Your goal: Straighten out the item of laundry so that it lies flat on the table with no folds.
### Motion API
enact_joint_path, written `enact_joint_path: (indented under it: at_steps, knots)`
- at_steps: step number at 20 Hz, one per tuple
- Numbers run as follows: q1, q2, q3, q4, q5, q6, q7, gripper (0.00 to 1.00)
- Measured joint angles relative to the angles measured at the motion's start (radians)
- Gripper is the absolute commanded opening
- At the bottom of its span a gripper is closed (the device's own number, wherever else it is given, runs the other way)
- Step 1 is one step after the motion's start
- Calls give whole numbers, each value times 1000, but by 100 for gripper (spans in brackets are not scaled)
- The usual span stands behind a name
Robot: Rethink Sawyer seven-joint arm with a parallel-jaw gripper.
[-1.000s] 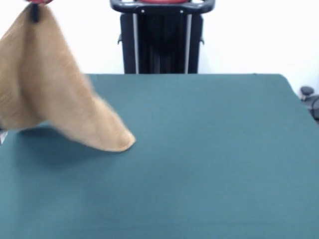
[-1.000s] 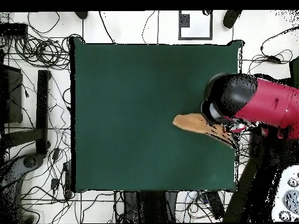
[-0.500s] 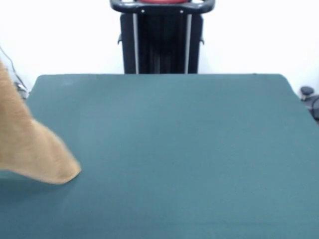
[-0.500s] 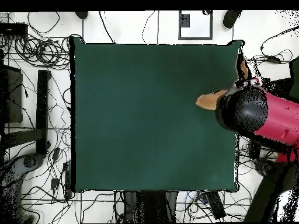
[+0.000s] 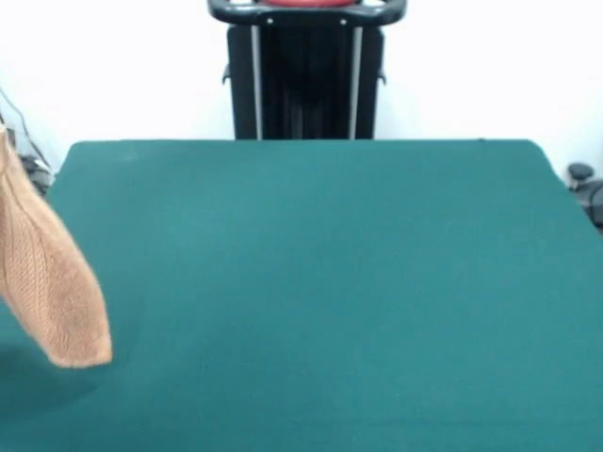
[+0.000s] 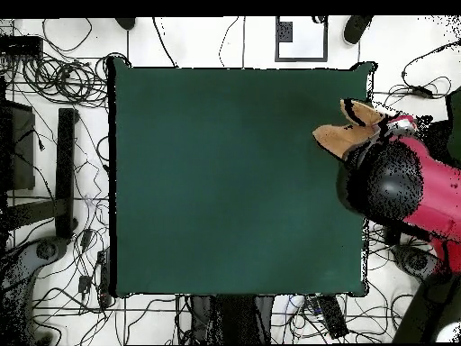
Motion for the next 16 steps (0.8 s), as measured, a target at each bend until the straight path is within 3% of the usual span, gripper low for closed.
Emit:
enact_joint_path:
  at_steps: [5,8,11,16]
  knots:
    - [18,-1,-19,8,-21,-122,0,0]
    - [80,33,-103,8,-24,-270,2,0]
    - [217,127,-280,30,68,-532,8,0]
    - [295,191,-354,71,171,-742,8,0]
